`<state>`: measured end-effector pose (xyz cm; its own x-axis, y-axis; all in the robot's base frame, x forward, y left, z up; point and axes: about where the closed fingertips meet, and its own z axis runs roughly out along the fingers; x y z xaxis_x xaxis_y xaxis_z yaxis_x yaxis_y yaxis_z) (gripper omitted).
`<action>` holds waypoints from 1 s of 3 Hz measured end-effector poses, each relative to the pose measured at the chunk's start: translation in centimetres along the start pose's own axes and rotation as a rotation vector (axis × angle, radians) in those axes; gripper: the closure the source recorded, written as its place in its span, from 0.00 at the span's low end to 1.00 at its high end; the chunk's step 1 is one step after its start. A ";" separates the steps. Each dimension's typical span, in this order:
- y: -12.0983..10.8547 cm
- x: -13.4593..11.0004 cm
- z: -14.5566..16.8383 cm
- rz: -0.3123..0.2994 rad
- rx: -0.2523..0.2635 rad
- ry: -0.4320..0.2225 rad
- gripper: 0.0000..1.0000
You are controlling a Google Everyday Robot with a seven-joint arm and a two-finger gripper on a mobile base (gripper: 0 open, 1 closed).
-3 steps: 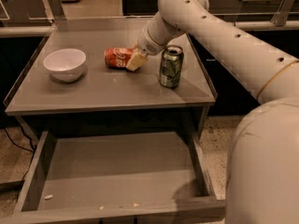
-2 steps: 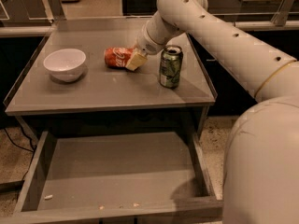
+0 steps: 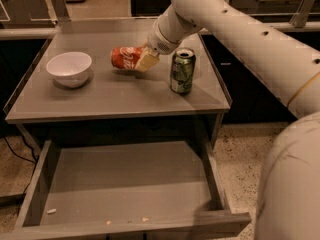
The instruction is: Place coke can into top drawer
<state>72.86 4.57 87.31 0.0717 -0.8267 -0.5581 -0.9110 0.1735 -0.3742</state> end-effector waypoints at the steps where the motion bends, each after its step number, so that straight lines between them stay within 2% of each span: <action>1: 4.1 -1.6 -3.9 -0.048 0.035 -0.043 1.00; 3: 9.3 -1.6 -9.5 -0.071 0.079 -0.104 1.00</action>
Offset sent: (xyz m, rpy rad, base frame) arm -0.1321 -0.0209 0.0424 0.0602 -0.1244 0.0486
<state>60.42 2.46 91.78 0.1805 -0.7794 -0.5999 -0.8675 0.1613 -0.4706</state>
